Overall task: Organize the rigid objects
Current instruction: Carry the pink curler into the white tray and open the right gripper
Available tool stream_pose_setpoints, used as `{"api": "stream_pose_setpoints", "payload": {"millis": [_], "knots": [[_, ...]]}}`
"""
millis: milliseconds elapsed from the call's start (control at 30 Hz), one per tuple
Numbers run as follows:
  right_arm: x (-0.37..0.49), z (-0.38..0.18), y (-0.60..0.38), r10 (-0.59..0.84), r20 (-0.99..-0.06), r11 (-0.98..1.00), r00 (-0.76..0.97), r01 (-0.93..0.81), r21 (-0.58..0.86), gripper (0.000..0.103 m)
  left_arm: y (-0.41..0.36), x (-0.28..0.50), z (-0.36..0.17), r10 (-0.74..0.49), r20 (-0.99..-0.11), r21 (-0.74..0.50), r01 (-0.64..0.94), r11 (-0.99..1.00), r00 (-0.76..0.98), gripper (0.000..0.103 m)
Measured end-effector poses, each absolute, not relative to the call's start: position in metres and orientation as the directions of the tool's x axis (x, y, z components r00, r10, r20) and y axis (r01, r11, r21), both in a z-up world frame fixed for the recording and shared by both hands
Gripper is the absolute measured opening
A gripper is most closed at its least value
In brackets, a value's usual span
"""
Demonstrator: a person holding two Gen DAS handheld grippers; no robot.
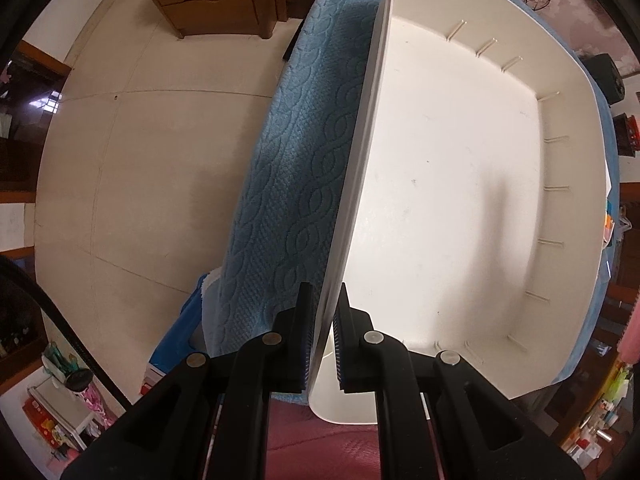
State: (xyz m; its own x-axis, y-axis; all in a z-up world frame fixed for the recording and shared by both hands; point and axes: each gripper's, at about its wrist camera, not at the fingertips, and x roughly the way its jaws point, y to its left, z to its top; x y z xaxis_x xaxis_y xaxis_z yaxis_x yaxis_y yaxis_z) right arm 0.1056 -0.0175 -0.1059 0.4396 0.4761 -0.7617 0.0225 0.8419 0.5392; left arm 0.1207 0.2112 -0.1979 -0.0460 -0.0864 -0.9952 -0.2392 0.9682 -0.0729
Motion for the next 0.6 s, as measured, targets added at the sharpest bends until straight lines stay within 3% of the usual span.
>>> {"api": "stream_pose_setpoints", "payload": {"millis": [267,533,600], "knots": [[0.113,-0.112,0.037,0.454,-0.809,0.888,0.375,-0.113,0.446,0.025,0.212,0.118,-0.193,-0.083,-0.996,-0.078,-0.207,0.975,-0.016,0.01],[0.109,-0.13,0.055,0.445,-0.842,0.895,0.306,-0.126,0.427,0.029,0.215,0.114,-0.192,-0.092,-0.996,-0.09,-0.199,0.976,0.001,0.01],[0.105,-0.129,0.052,0.44,-0.841,0.897,0.313,-0.119,0.425,0.034,0.215,0.113,-0.192,-0.093,-0.996,-0.092,-0.199,0.976,0.003,0.01]]}}
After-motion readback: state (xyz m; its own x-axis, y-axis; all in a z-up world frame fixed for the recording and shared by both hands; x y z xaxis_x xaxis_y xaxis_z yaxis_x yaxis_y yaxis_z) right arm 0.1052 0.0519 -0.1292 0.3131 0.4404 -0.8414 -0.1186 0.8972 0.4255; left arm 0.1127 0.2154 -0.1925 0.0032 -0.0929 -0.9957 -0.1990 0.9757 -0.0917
